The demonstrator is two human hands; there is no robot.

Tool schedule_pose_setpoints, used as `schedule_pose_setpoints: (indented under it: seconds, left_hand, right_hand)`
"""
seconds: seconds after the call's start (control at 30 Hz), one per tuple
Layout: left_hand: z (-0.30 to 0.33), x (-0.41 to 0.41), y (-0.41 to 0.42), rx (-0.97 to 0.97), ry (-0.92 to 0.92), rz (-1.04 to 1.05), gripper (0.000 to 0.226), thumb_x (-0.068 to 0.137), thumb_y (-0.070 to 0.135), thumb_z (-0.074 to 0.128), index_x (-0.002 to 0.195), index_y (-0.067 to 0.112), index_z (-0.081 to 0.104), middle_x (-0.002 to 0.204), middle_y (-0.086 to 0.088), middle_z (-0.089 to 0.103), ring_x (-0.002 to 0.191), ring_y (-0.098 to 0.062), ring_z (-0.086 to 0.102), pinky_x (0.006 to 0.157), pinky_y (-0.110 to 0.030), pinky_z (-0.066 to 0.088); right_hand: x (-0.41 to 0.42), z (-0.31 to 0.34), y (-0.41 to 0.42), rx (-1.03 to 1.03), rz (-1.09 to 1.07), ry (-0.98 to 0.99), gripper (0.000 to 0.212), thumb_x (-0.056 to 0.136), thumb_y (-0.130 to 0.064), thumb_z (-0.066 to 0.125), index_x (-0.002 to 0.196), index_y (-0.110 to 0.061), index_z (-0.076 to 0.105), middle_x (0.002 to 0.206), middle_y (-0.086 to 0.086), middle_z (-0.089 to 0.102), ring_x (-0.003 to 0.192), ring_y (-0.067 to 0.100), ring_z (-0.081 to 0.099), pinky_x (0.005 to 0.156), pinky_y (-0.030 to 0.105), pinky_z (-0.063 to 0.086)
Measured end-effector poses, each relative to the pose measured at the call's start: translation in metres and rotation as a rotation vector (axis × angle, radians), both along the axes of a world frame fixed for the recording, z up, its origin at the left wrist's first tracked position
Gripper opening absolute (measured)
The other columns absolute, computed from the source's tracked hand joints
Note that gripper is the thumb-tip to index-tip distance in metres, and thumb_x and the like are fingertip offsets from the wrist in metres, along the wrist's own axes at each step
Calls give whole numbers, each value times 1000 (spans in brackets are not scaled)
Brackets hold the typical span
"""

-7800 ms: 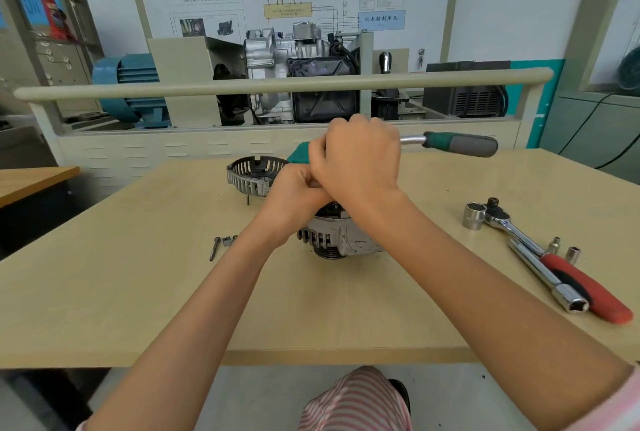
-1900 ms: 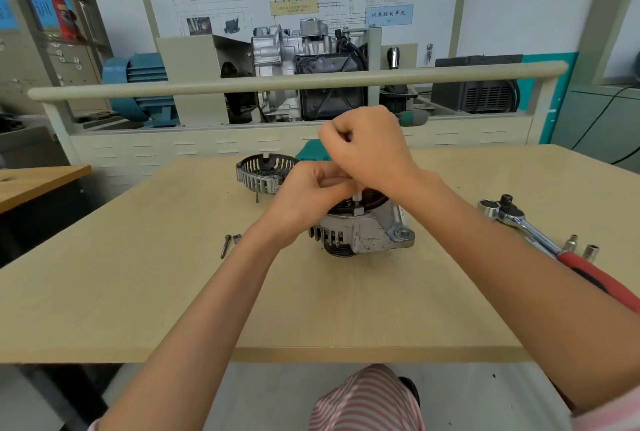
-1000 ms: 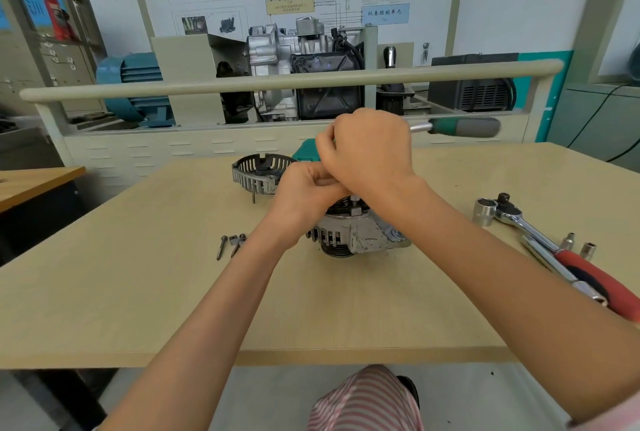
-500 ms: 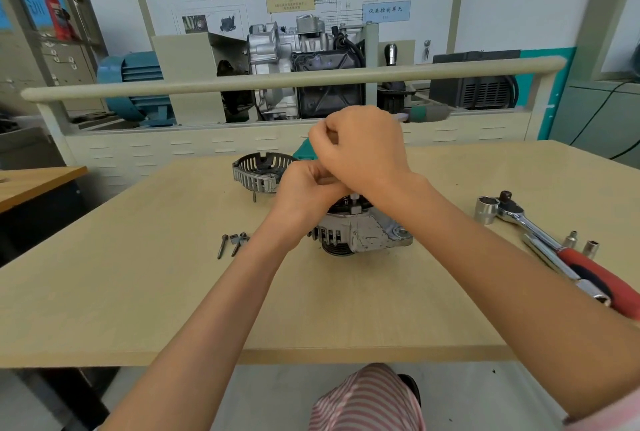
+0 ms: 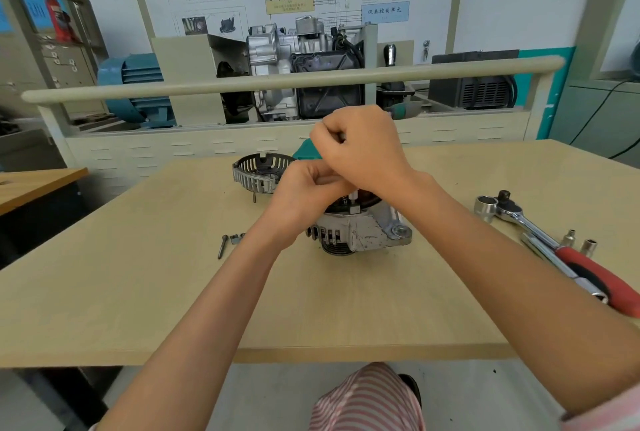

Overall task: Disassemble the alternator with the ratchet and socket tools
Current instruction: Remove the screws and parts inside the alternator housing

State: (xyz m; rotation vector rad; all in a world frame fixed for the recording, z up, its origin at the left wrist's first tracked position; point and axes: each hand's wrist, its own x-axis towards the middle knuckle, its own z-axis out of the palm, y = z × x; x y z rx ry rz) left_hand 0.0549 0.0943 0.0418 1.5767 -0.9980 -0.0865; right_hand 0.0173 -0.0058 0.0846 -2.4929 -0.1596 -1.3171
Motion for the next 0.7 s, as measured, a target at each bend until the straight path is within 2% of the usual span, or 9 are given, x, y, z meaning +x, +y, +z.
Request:
schedule_pose_setpoints:
  seconds: [0.1, 0.2, 0.33, 0.47, 0.53, 0.6, 0.7]
  left_hand:
    - [-2, 0, -2, -13, -8, 63, 46, 82, -4, 63, 47, 26, 62, 45, 15, 58, 46, 6, 51, 50, -7, 37]
    - [-3, 3, -5, 12, -23, 118, 44, 80, -4, 62, 46, 23, 59, 45, 12, 57, 46, 2, 46, 49, -15, 35]
    - [-2, 4, 0, 15, -27, 68, 34, 82, -2, 62, 57, 21, 61, 51, 13, 62, 54, 2, 54, 54, -11, 40]
    - [1, 6, 4, 62, -37, -41, 22, 85, 4, 64, 80, 23, 71, 76, 12, 73, 81, 1, 68, 71, -6, 46]
    - [1, 7, 3, 41, -24, -33, 19, 84, 3, 65, 84, 21, 72, 78, 10, 74, 84, -1, 68, 74, -8, 48]
    - [1, 6, 0, 11, -22, 4, 20, 82, 1, 66, 80, 20, 72, 73, 10, 73, 79, -2, 68, 73, -10, 50]
    - [-1, 4, -2, 0, -28, 53, 40, 80, -4, 65, 54, 26, 67, 51, 13, 64, 54, 6, 59, 57, -7, 43]
  right_hand:
    - [1, -3, 5, -173, -264, 20, 36, 88, -26, 42, 53, -17, 37, 48, -6, 28, 51, 12, 34, 52, 26, 24]
    - [4, -2, 9, -282, -470, 63, 34, 90, -30, 36, 61, -14, 40, 53, -2, 27, 60, 18, 41, 59, 30, 26]
    - [6, -2, 10, -248, -394, 35, 40, 88, -30, 39, 50, -18, 30, 49, -5, 29, 54, 15, 37, 57, 29, 24]
    - [4, 0, 0, -18, -85, -4, 46, 83, -22, 49, 43, -21, 26, 40, -7, 26, 42, 11, 25, 48, 27, 22]
    - [4, 1, -2, 34, 3, -3, 46, 82, -19, 51, 43, -20, 27, 40, -6, 26, 42, 11, 25, 48, 27, 24]
    - [4, 0, -1, -4, -36, 2, 46, 84, -20, 49, 44, -20, 27, 41, -7, 26, 43, 11, 26, 49, 28, 25]
    - [5, -2, 4, -207, -350, 25, 38, 89, -27, 40, 53, -16, 35, 50, -4, 31, 52, 15, 37, 55, 28, 26]
